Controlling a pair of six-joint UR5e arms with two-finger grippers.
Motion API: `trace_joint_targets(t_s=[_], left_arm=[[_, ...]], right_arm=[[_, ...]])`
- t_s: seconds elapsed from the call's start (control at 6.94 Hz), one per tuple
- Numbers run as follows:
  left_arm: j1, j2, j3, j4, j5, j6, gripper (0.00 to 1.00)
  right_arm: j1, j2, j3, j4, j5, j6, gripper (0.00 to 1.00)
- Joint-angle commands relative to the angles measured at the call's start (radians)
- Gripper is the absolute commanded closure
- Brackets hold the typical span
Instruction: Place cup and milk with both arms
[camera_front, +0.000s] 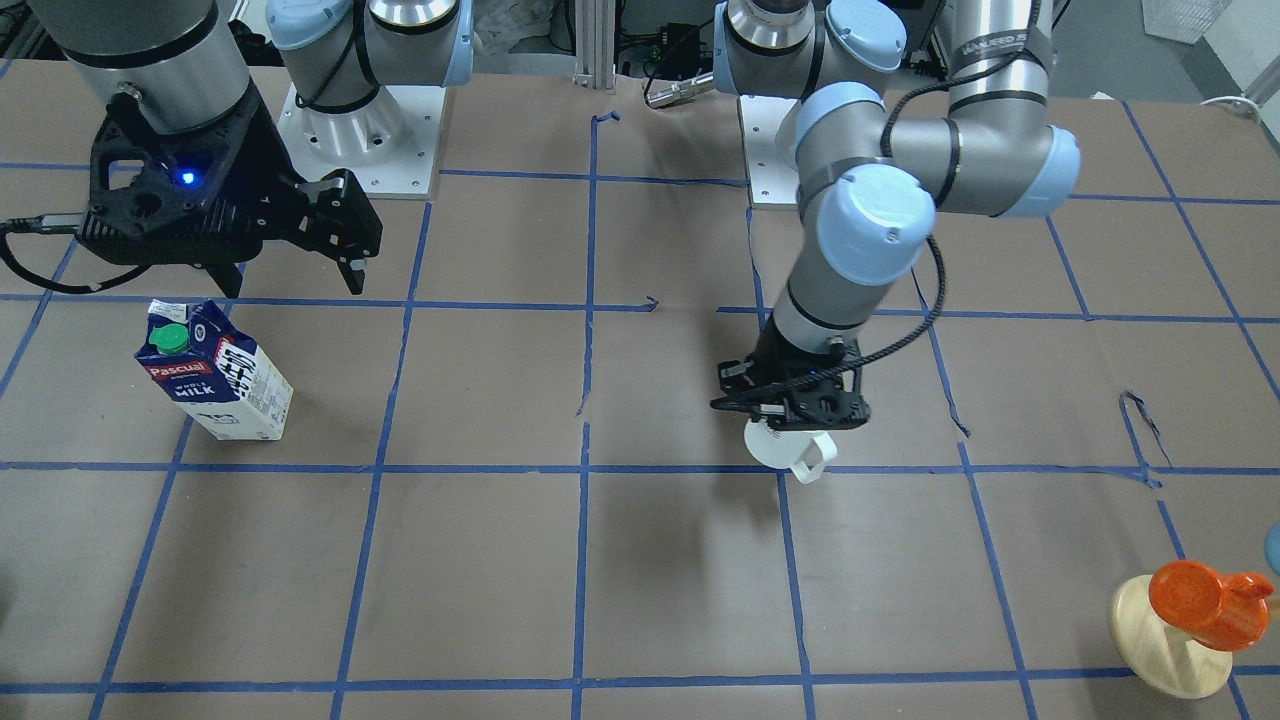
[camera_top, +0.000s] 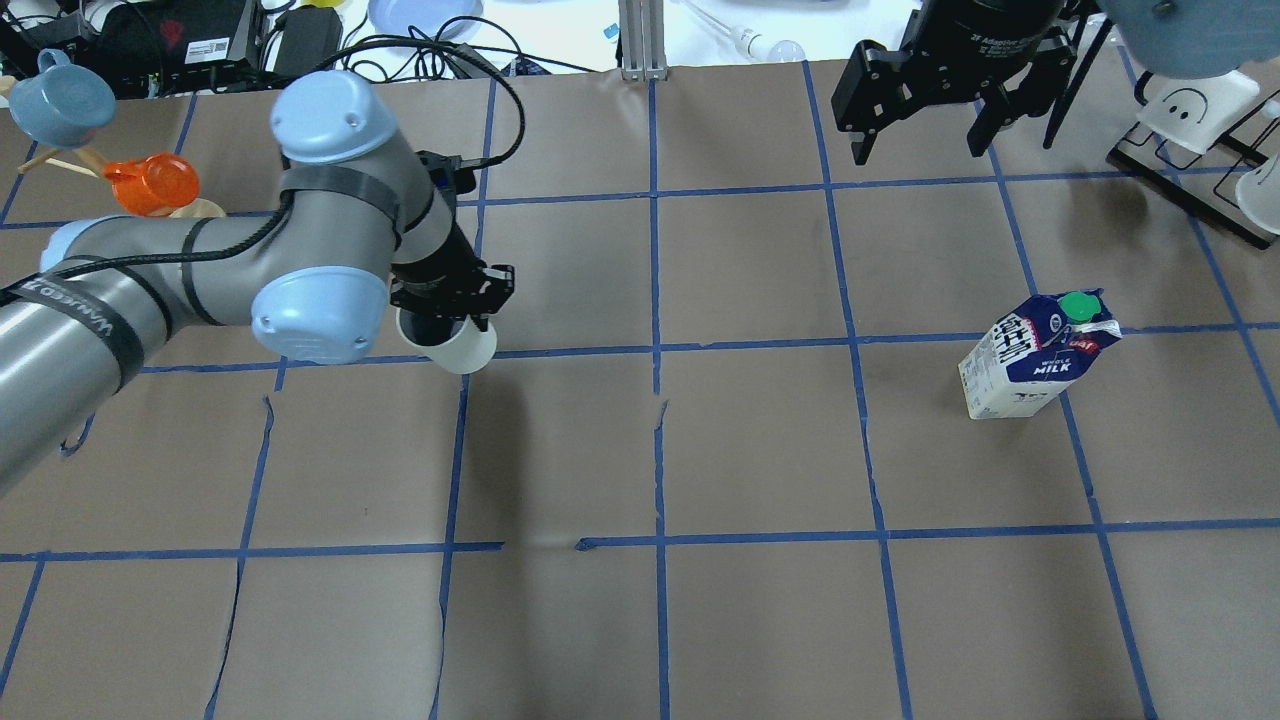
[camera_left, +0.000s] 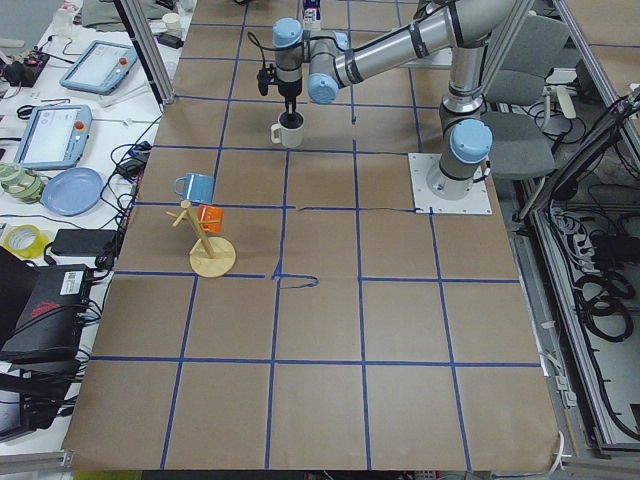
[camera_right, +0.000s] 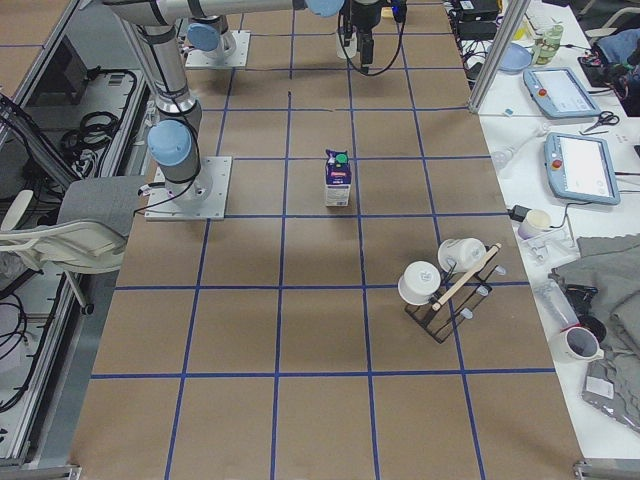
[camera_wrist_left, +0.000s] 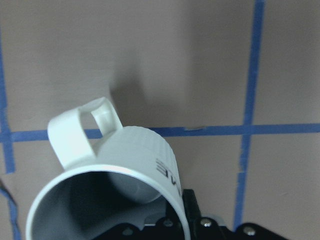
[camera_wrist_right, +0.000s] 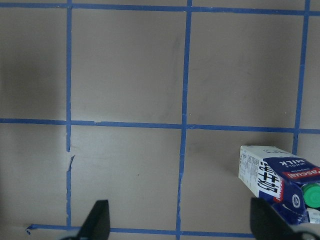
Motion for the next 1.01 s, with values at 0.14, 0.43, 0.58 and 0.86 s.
trace_joint_targets(t_s=[0.14,0.43,0.58,0.86], left_arm=[[-0.227,-0.015,0.020,-0.003,-0.003,-0.319,0.84],[-0.288,-0.003,-0.018,-0.010,-0.001,-0.383,0.84],[-0.295,-0.020,-0.051,0.011,-0.003,-0.473,0.84],[-0.316,-0.034,-0.059,0.045,-0.041,-0.530,0.84]], right_arm=[[0.000,0.001,0.002,0.003,0.000,0.001,0.00],[0.000,0.001,0.002,0.003,0.000,0.000,0.00],[0.000,-0.001,0.002,0.003,0.000,0.000,0.00],[0.001,-0.001,0.002,0.003,0.000,0.001,0.00]])
